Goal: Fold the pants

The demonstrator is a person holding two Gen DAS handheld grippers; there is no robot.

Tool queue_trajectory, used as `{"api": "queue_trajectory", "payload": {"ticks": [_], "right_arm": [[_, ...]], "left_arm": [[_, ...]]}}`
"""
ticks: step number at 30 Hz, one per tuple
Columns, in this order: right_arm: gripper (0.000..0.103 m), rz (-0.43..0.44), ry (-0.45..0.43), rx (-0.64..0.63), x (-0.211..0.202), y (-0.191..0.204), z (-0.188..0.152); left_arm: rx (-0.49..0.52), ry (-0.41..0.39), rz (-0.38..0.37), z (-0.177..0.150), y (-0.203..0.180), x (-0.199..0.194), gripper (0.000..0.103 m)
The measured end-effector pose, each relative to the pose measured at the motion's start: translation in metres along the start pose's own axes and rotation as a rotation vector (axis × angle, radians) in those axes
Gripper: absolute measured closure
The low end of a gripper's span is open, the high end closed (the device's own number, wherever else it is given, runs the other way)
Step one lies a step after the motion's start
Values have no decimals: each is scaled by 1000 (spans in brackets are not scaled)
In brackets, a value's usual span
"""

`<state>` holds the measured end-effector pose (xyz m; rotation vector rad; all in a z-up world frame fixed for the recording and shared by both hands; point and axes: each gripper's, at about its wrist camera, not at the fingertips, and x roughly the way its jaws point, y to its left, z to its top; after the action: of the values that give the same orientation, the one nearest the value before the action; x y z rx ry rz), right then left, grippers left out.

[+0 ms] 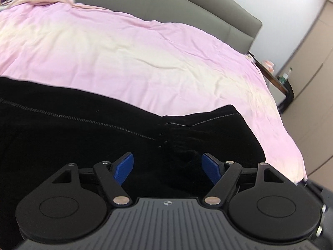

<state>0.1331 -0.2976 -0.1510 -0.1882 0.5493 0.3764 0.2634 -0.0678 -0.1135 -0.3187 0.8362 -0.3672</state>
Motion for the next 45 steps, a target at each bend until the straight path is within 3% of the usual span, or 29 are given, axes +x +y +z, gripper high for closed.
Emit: {"api": "queue_trajectory", "payload": {"ticks": [2,3,6,7,8,12,13,16,17,19,22,26,27,29,30,31,33,39,41,43,45], "right_arm": [[58,-104,0,152,2,-32,0],[66,-140,2,214,2,-44,0],[74,-129,-9,324,7,-63,-2],[88,-119,9,350,11,-66,-4],[94,-103,61,367,17,-66,-8],[100,25,384,463,52,-80,-52],[103,23,385,464,54,-83,-60],[95,27,281,551,38,-95,-51],[94,49,239,605,31,-101,-51],[84,115,176,725,24,-115,-54],[83,184,159,827,24,-121,-62],[81,193,147,840,26,-121,-63],[78,196,144,850,27,-123,-64],[75,204,138,872,28,-130,-67],[75,207,133,881,28,-132,-68],[74,214,124,898,26,-134,-68],[74,244,88,944,20,-139,-71],[73,347,-30,1042,9,-149,-72],[73,382,-81,1053,2,-151,-70],[73,422,-126,1080,-3,-154,-70],[72,432,-152,1105,-6,-156,-71]], "left_arm": [[10,14,-10,3,-8,11,15],[0,27,-21,4,-9,19,15],[-47,95,-1,4,-12,45,19],[-59,112,-2,3,-12,52,24],[-69,121,-3,1,-12,57,26],[-84,127,3,-6,-14,62,26],[-85,126,0,-8,-14,61,26],[-117,140,-35,-9,-9,60,26],[-165,153,-74,-9,-3,61,26],[-288,167,-122,-9,11,66,25],[-397,200,-136,-6,27,76,19],[-565,222,-166,-6,45,83,18],[-568,231,-172,-5,45,85,19],[-490,258,-164,0,36,86,32],[-438,254,-165,2,31,82,59],[-412,225,-195,4,28,73,70],[-412,135,-281,8,27,48,79],[-385,-81,-549,31,20,-10,82],[-367,-140,-599,33,20,-23,82],[-351,-166,-594,33,24,-29,82],[-363,-117,-488,29,32,-20,83]]}}
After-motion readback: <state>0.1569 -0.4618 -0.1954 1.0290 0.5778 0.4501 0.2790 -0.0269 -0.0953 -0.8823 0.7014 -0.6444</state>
